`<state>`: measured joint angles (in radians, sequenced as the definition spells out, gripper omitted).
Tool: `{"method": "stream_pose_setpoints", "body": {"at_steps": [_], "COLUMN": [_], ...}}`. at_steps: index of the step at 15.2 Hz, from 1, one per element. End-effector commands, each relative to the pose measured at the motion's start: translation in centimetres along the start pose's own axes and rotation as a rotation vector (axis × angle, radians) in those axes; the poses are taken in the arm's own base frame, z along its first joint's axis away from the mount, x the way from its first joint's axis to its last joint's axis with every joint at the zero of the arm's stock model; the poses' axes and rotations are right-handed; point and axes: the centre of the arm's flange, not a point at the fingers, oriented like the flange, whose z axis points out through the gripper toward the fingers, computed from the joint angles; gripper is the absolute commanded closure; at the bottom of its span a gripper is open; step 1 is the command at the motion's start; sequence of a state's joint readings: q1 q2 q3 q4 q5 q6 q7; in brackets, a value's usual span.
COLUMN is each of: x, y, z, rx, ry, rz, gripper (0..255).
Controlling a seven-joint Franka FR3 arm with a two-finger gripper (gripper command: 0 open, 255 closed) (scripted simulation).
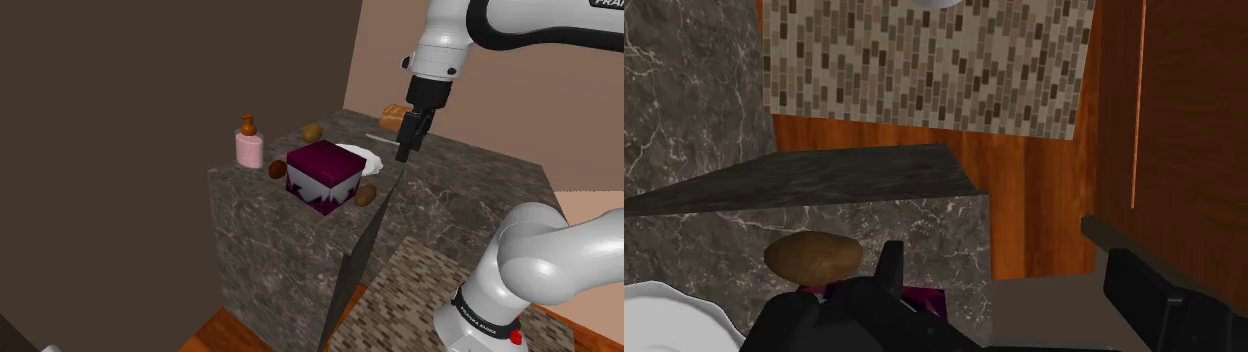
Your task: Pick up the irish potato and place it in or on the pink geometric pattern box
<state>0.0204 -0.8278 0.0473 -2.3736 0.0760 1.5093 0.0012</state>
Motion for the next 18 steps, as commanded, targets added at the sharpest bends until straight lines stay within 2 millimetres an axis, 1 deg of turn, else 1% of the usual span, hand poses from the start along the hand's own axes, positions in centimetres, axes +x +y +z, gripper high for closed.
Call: {"method": "stream_pose_setpoints", "body": {"at_steps": [1, 5, 9, 13, 18], "x": [0.0, 0.5, 1.7, 3.5, 6.7], "y": [0.0, 3.9, 7.7, 11.2, 15.0], "z": [0.0, 3.5, 7.0, 10.5, 14.8], "rx": [0.000, 0.000, 0.001, 0.001, 0.001], "ry": [0.000, -0.001, -0.003, -0.004, -0.006], "rz": [0.000, -0.181, -0.361, -0.542, -0.767], "gripper": [0, 0, 0, 0, 0]}}
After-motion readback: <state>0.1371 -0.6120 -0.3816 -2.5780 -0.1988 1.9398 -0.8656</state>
